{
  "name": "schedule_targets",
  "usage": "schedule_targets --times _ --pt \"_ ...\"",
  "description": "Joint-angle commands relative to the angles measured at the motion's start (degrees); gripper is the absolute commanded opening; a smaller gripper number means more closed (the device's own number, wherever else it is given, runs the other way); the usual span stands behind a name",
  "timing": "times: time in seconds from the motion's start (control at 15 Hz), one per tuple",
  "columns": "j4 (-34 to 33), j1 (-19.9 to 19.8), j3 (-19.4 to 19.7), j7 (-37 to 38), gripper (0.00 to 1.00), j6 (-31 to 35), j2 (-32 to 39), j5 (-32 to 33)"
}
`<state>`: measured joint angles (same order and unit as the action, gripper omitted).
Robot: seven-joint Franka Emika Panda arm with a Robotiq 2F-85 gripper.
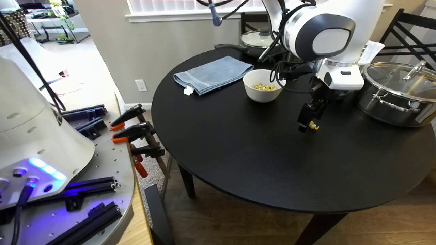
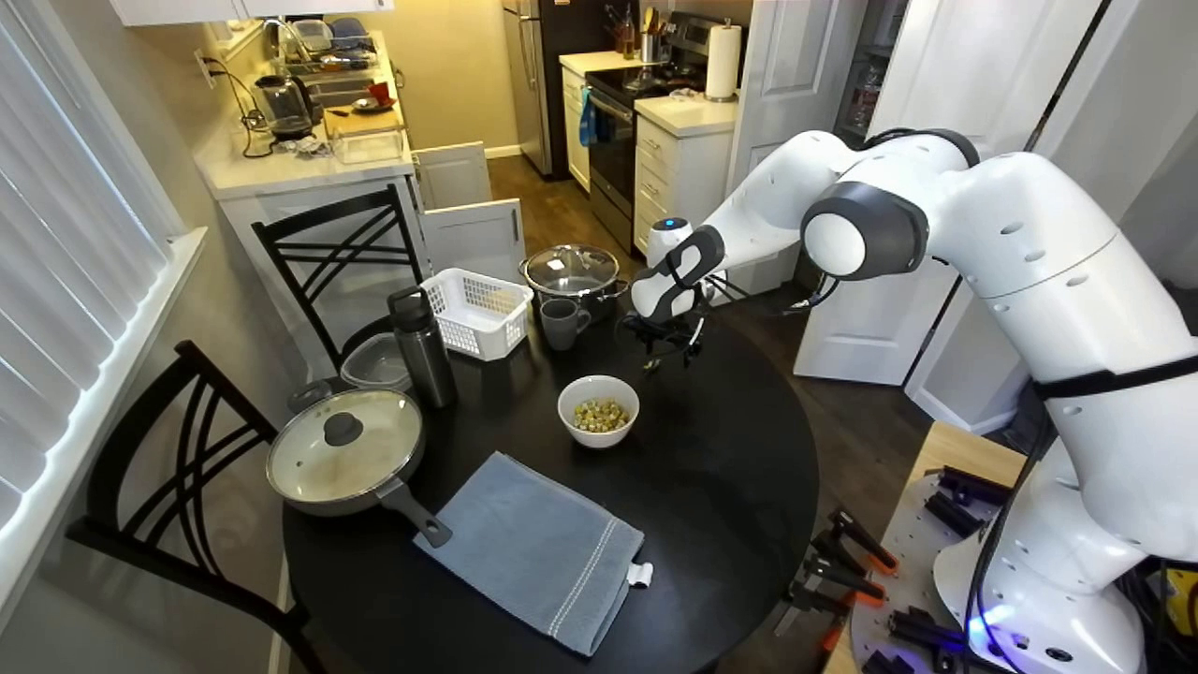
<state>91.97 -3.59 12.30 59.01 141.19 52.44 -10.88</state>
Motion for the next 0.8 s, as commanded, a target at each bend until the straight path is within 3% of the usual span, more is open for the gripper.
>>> schedule_targets --times 0.0,0.73 --pt "-1.22 -0.84 -0.56 1.60 1.00 1.14 1.03 -1.92" --pt "-6.59 -1.14 -0.89 6.10 1.00 0.57 5.93 -3.49"
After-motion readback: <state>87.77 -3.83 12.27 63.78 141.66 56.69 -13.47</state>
